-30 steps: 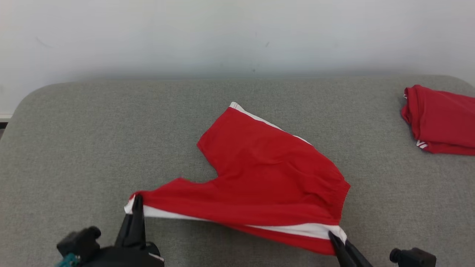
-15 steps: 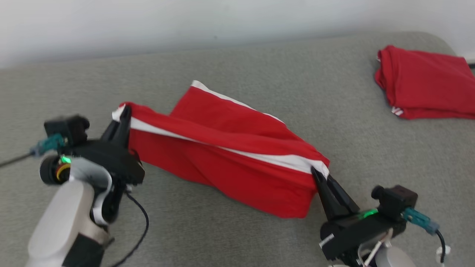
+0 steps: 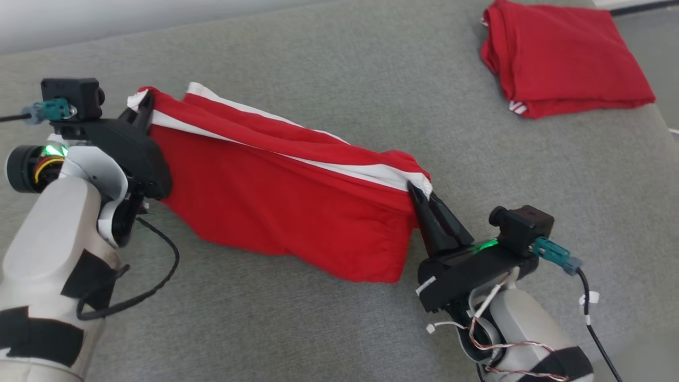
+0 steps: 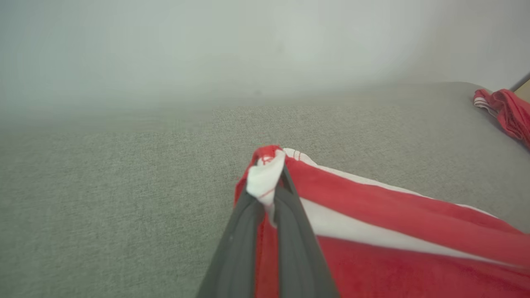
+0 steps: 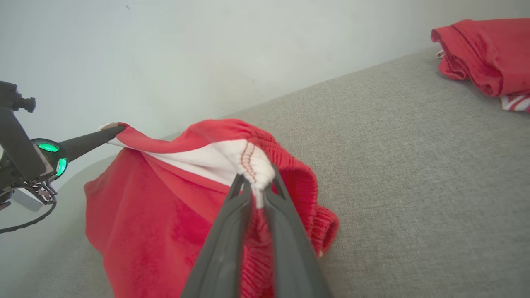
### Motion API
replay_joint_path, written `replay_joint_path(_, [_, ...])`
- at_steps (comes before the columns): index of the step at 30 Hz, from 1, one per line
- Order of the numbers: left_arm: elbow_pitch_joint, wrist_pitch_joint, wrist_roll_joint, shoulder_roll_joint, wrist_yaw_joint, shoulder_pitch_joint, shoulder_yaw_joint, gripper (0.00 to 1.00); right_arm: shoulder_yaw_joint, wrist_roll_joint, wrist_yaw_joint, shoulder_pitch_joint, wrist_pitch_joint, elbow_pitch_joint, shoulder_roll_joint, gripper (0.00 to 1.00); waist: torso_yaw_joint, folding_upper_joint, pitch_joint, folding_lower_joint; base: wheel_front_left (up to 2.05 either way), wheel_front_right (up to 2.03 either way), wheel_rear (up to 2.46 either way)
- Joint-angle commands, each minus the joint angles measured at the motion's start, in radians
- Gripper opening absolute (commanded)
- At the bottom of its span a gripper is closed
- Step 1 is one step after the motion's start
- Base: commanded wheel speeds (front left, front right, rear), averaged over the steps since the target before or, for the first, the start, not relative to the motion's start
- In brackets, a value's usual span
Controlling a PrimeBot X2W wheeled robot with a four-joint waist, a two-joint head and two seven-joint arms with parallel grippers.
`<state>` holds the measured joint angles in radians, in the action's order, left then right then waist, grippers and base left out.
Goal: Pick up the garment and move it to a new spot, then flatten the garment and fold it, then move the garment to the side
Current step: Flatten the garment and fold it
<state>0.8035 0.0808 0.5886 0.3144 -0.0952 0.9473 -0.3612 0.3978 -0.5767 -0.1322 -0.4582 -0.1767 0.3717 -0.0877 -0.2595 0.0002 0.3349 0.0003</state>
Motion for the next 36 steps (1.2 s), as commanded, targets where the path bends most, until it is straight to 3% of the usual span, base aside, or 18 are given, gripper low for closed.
replay_joint_path(1, [0.035,-0.007,-0.017,0.015,0.003,0.023,-0.002,0.0,0.01,-0.007,0.003,-0.024,-0.015,0.023,0.007,0.0,-0.05,-0.0002,0.049,-0.0003,0.0,0.0,0.0])
replay_joint_path(6, [0.111,-0.053,-0.026,-0.004,-0.013,0.065,-0.028,0.0,0.037,-0.016,0.003,-0.065,-0.048,0.086,0.017,0.0,-0.056,-0.0002,0.052,-0.0003,0.0,0.0,0.0])
replay_joint_path(7, [0.125,-0.063,-0.027,-0.007,-0.016,0.068,-0.034,0.2,0.04,-0.014,0.003,-0.071,-0.054,0.095,0.019,0.06,-0.055,-0.0002,0.05,-0.0003,0.0,0.0,0.0])
replay_joint_path(9, [0.149,-0.085,-0.024,-0.014,-0.021,0.074,-0.041,1.0,0.044,-0.011,0.003,-0.078,-0.063,0.111,0.02,1.0,-0.049,-0.0002,0.042,-0.0003,0.0,0.0,0.0])
replay_joint_path(16, [0.193,-0.156,-0.002,-0.034,-0.033,0.075,-0.061,1.0,0.035,0.006,0.003,-0.04,-0.079,0.095,-0.017,1.0,-0.016,-0.0002,0.0,-0.0003,0.0,0.0,0.0])
replay_joint_path(24, [0.158,-0.241,0.061,-0.024,-0.035,0.031,-0.091,1.0,-0.061,0.053,0.003,0.092,-0.086,-0.051,-0.073,1.0,0.031,-0.0002,-0.072,-0.0003,0.0,0.0,0.0])
replay_joint_path(36, [0.058,-0.239,0.113,0.073,-0.035,-0.045,-0.193,1.0,-0.254,0.149,0.003,0.325,-0.085,-0.252,0.0,1.0,0.044,-0.0002,-0.118,-0.0003,0.0,0.0,0.0])
